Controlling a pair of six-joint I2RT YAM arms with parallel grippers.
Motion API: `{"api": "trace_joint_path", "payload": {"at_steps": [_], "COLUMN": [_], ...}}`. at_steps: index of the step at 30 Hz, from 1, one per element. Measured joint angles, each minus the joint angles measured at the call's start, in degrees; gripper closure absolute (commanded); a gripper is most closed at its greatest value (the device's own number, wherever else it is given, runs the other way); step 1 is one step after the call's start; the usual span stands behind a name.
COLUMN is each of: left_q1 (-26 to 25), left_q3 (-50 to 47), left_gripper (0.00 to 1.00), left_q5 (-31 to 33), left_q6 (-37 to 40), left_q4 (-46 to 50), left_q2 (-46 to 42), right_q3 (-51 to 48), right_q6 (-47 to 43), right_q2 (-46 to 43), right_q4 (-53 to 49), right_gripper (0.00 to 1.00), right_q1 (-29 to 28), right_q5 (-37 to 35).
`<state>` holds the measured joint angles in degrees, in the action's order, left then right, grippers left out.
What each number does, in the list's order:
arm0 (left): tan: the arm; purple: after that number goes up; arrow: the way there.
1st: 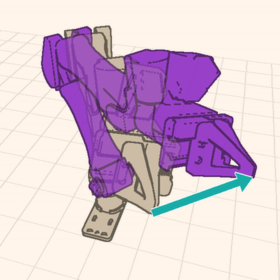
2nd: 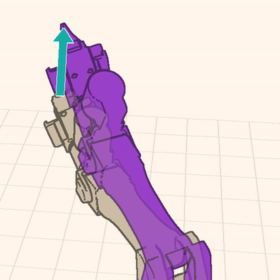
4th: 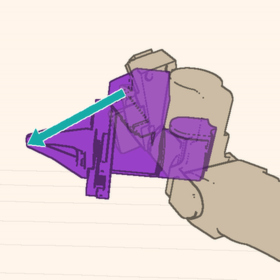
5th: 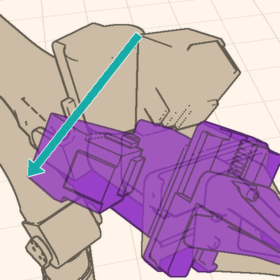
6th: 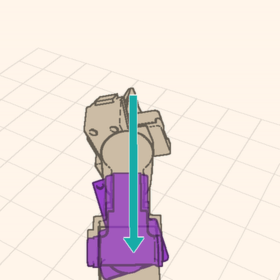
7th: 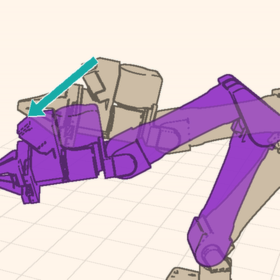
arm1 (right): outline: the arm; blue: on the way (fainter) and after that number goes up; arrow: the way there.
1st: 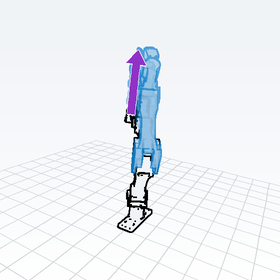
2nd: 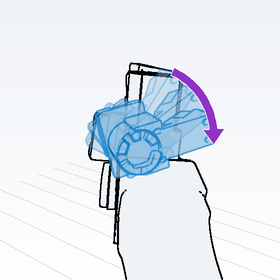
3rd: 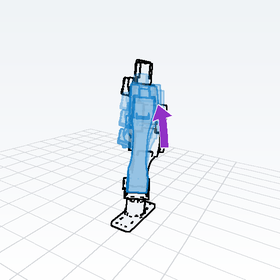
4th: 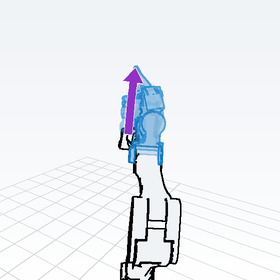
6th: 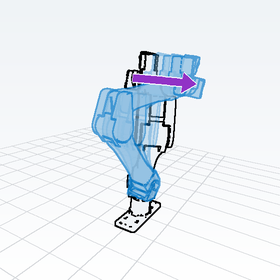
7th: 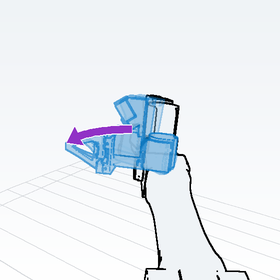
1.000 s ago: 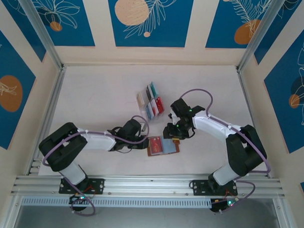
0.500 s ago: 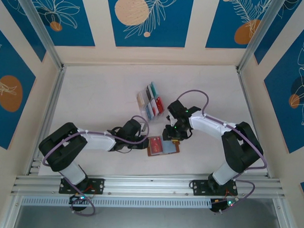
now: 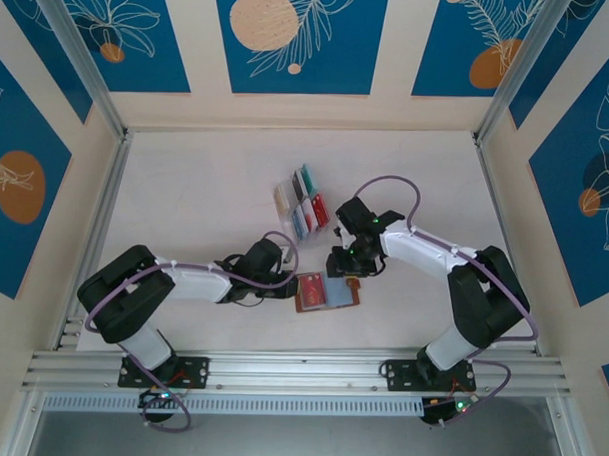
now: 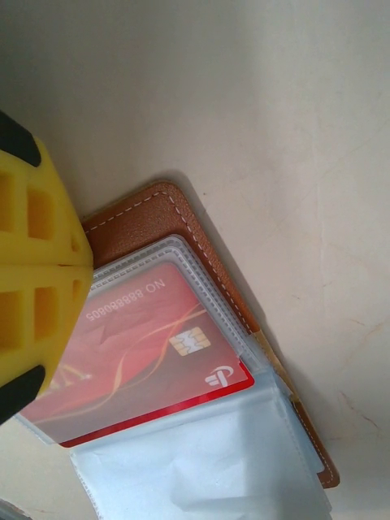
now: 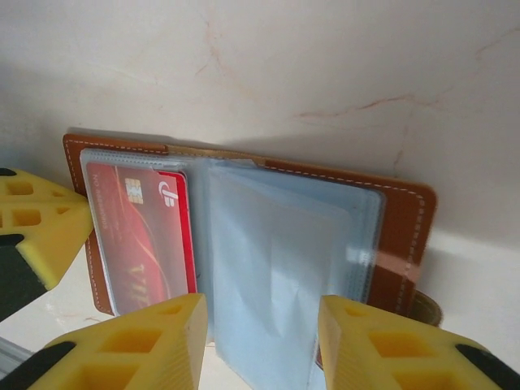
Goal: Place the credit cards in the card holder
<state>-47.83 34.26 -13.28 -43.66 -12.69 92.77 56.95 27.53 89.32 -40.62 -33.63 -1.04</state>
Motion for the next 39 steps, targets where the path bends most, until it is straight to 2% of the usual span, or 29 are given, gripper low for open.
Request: {"api": "trace_joint_path", "payload": {"at_steps": [6,17,39], "left_q1": [0.0,0.0,0.0], "left_q3": [0.0,-0.1,-0.5], "left_gripper": [0.98,0.98,0.98], "left_q5": [0.0,0.0,0.0], "left_q6": [0.0,0.0,-0.1], "left_q4": [-0.1,-0.2,-0.9], "left_q2": [0.0,0.0,0.1], "right_q3": [1.2,1.2,2.1], "right_q6": [-0.4,-0.6,-1.0], "right_q2": [-0.9,3.1,3.9], "right_q4": [-0.8,-0.6,0.3], "right_gripper": [0.58,0.58,0.65], "right_q1": [0.4,0.3,-1.0], "right_q5": [-1.6,-1.5,2.8]}}
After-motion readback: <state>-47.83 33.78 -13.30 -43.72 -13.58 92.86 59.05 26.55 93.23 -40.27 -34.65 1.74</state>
